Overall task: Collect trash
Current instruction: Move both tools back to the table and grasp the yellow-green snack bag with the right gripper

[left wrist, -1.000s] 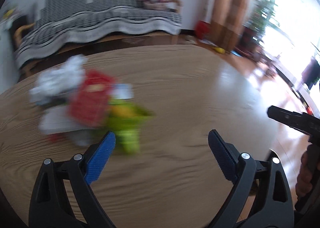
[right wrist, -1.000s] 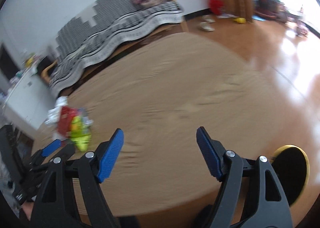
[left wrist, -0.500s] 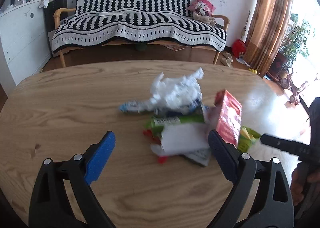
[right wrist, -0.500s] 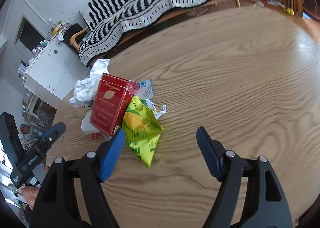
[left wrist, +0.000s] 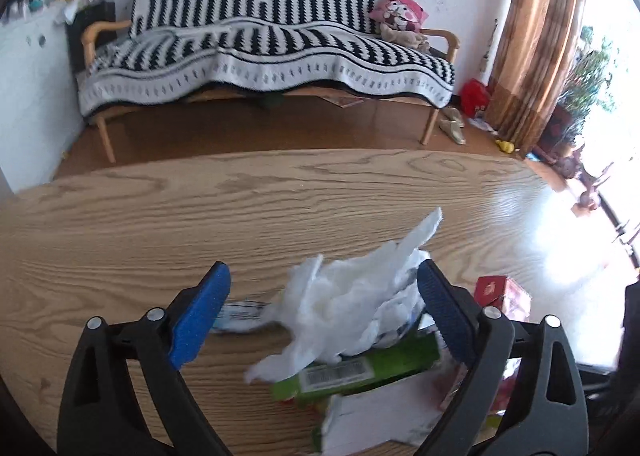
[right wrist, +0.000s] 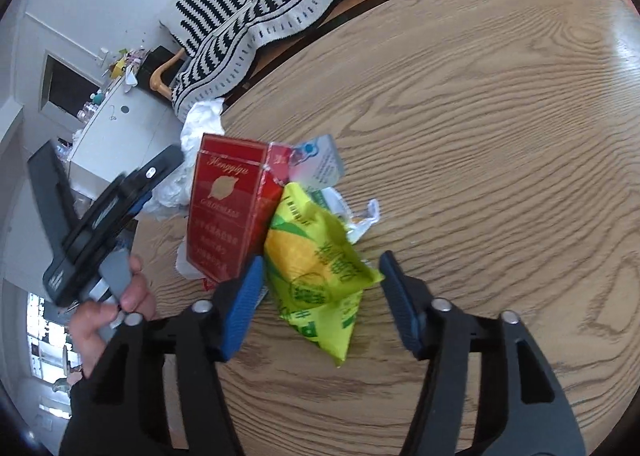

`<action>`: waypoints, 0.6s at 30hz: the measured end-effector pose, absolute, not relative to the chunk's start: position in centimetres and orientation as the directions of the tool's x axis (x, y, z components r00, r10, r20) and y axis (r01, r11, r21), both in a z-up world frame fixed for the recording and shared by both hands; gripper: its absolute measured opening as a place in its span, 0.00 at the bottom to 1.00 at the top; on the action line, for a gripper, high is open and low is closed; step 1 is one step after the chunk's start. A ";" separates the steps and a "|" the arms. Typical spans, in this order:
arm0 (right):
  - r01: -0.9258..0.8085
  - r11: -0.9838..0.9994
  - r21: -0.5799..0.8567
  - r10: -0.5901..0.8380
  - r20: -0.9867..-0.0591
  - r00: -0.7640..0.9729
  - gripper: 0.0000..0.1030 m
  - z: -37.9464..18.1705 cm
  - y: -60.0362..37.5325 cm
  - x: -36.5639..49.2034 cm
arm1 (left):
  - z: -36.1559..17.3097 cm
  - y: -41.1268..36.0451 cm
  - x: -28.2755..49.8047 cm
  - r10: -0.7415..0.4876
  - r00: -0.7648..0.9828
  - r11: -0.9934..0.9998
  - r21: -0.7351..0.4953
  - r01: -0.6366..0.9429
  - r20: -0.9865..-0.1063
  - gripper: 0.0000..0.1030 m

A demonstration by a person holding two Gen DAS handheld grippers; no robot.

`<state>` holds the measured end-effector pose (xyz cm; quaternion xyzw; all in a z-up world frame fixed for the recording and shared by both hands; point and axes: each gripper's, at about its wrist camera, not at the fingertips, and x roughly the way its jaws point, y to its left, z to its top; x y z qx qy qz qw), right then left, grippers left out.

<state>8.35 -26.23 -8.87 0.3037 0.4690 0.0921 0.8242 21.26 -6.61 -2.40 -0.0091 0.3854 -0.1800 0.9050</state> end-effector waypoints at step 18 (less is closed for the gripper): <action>0.066 0.891 0.450 0.279 -0.655 0.703 0.32 -0.9 -29.5 0.4 | 3.2 -5.1 14.9 -0.315 0.697 0.948 -0.171 0.269 -0.644 0.10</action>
